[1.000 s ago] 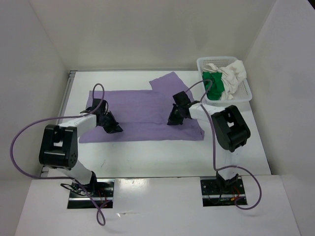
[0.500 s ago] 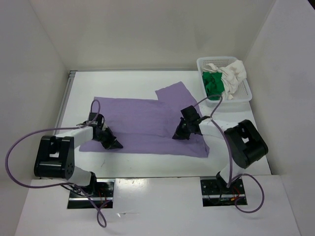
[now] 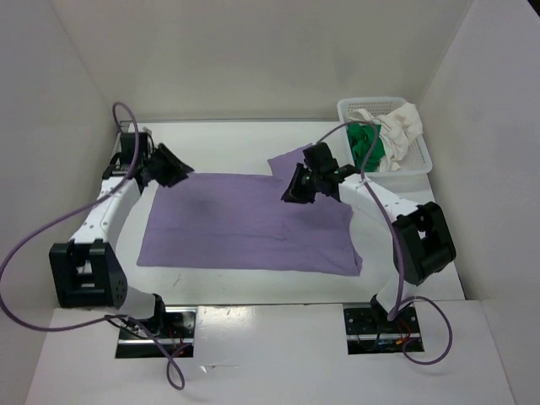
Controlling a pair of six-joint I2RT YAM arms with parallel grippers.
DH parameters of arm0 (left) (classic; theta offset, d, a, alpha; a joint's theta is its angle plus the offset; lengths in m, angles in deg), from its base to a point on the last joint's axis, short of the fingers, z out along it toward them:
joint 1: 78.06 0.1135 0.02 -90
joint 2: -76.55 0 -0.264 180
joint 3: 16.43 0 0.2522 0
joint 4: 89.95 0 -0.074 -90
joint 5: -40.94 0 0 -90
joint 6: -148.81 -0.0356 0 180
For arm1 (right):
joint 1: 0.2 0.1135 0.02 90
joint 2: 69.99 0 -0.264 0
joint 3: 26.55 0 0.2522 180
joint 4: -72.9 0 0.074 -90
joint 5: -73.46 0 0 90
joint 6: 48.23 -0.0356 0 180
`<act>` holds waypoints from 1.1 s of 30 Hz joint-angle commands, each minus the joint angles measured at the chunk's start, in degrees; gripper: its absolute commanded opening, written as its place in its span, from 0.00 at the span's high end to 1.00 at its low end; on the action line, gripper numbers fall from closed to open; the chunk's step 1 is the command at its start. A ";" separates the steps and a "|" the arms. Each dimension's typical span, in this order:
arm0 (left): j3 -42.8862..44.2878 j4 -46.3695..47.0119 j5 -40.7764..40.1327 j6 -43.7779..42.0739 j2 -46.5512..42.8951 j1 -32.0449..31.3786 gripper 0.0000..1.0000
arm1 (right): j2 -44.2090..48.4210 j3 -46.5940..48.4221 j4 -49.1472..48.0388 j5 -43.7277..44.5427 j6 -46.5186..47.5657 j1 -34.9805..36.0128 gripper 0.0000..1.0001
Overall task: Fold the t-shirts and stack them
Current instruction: Fold the flattened tshirt in 1/3 of the way, then grap the side of the flattened tshirt furthest away from the robot with both arms
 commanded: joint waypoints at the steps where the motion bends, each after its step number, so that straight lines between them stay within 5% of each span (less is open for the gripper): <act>1: 6.95 7.74 -10.71 -1.42 10.31 2.04 0.60 | -1.73 6.39 -0.28 -2.31 5.18 -0.02 0.80; 6: 23.64 5.28 -19.75 -5.82 30.61 4.95 0.57 | -2.27 7.63 -1.51 -3.55 6.34 -0.02 0.81; 13: 29.82 5.98 -28.12 -9.33 39.41 6.00 0.53 | -1.74 5.69 -2.04 -5.83 8.27 -0.02 0.80; 33: 33.78 4.57 -29.18 -12.76 46.19 7.23 0.52 | -1.74 4.19 -3.10 -6.89 8.27 -0.02 0.80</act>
